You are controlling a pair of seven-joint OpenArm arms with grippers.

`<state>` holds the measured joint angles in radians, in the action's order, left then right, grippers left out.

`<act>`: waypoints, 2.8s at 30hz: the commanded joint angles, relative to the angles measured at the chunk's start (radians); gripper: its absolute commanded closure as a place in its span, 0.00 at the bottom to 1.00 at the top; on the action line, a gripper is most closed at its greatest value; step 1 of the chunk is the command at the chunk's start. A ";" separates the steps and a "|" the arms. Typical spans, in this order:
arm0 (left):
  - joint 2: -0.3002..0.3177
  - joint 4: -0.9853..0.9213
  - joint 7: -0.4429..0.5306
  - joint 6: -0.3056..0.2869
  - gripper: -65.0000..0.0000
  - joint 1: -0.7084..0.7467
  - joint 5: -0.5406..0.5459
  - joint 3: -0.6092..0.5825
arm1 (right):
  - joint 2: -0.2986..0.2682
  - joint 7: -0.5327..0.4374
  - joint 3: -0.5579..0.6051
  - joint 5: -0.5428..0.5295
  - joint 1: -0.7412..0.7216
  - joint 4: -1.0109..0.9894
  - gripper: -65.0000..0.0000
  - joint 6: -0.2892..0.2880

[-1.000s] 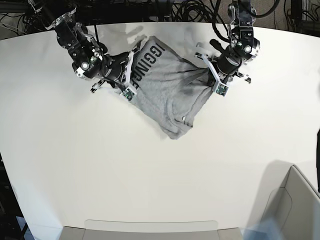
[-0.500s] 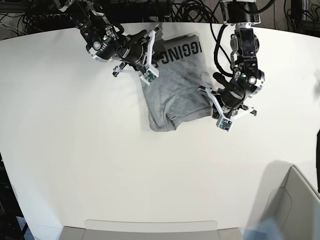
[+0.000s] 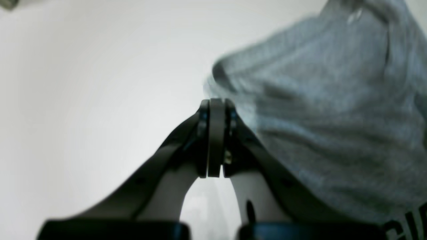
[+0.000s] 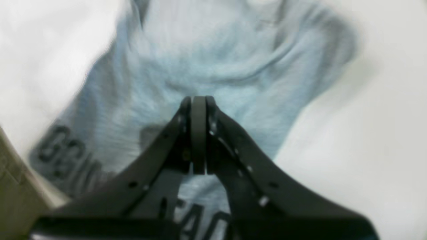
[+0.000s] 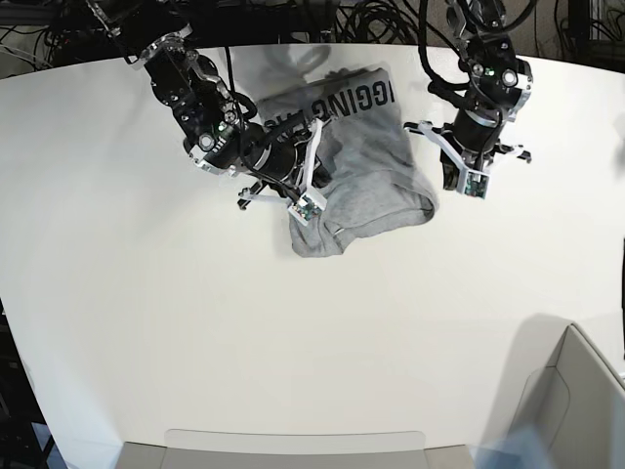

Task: Fold the T-shirt properly
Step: 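Grasp the bundle with both grippers and rotate it on the table, then slide the folded shirt with the left gripper away from the right gripper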

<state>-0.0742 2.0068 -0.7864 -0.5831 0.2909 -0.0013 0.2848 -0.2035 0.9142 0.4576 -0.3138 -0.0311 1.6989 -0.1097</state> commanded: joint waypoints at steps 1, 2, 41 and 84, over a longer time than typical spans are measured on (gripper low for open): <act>-0.016 0.018 0.051 0.002 1.00 0.024 0.010 0.011 | 0.006 -0.051 0.000 -0.009 -0.030 -0.050 1.00 -0.005; -0.023 0.019 0.066 0.002 1.00 0.041 0.010 0.014 | 0.008 -0.066 0.005 -0.009 -0.036 -0.095 1.00 -0.005; 0.096 -0.464 0.457 0.355 1.00 0.035 0.013 -0.490 | 0.019 -0.108 -0.896 -0.011 0.268 0.284 1.00 -0.083; 0.297 -0.269 0.657 -0.088 1.00 -0.127 0.010 0.161 | 0.034 -0.119 -0.894 -0.009 0.343 0.366 1.00 -0.293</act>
<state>0.2142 1.7180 -0.1570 -0.6792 0.1627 -0.0006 0.4400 -0.1608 0.8207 -0.4316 -0.3115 0.3161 2.0415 -0.3969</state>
